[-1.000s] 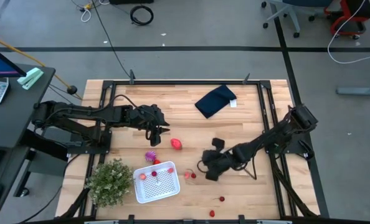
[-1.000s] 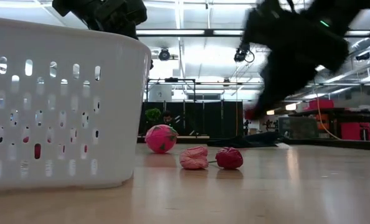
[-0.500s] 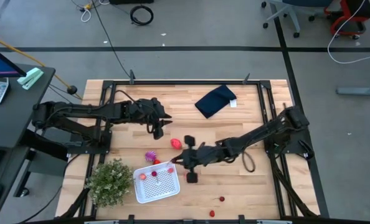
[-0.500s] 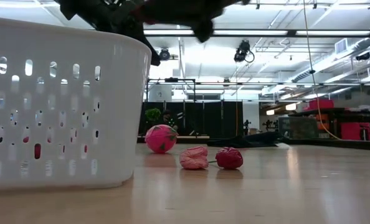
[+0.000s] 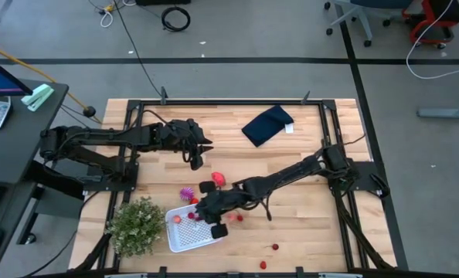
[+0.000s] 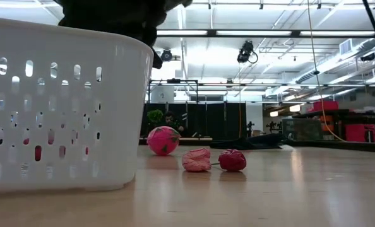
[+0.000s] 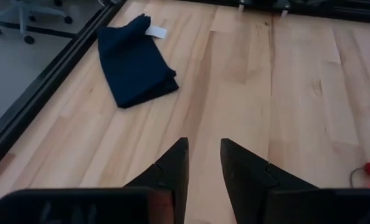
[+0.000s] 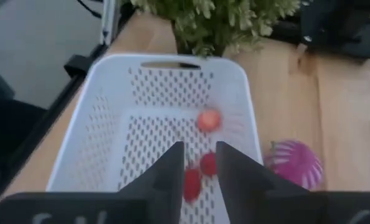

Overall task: Pick and placing Produce into tupperware
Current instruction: Put the cherry into the white bin, then put the dragon fruit into the white bin, then put the onion into the white bin

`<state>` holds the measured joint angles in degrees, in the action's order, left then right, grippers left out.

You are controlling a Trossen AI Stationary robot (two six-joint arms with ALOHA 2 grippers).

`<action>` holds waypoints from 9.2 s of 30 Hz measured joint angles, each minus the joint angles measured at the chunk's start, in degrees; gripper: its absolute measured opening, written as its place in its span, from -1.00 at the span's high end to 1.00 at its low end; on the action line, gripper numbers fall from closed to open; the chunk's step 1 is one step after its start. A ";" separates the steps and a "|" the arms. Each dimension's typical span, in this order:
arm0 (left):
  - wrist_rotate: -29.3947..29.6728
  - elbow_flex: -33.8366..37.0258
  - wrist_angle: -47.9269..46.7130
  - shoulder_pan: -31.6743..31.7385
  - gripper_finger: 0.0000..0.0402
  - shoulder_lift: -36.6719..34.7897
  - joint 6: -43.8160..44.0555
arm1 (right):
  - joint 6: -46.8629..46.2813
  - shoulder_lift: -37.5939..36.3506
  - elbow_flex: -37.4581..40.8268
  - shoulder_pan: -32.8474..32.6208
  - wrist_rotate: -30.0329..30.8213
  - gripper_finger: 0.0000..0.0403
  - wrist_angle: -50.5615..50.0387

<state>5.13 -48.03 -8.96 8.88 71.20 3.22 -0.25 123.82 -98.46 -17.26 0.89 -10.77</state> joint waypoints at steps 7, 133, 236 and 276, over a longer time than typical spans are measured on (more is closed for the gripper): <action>-0.02 0.02 -1.05 0.00 0.51 0.00 0.02 | -2.13 -0.97 -1.42 -0.16 1.85 0.23 -10.27; -6.40 0.02 11.67 -10.73 -0.12 17.06 -13.33 | -45.03 -69.54 66.91 -7.89 35.53 0.21 -11.47; -0.68 -5.44 -42.62 -22.29 -0.27 17.49 7.61 | -46.08 -67.97 66.91 -7.99 34.74 0.21 -11.74; -2.73 -5.76 -30.38 -23.08 -0.39 24.84 7.50 | -47.52 -68.05 66.88 -4.98 43.01 0.21 -11.41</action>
<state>2.39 -53.79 -39.33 -14.20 96.04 10.72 -47.77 55.77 -31.57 -22.24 43.90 -22.17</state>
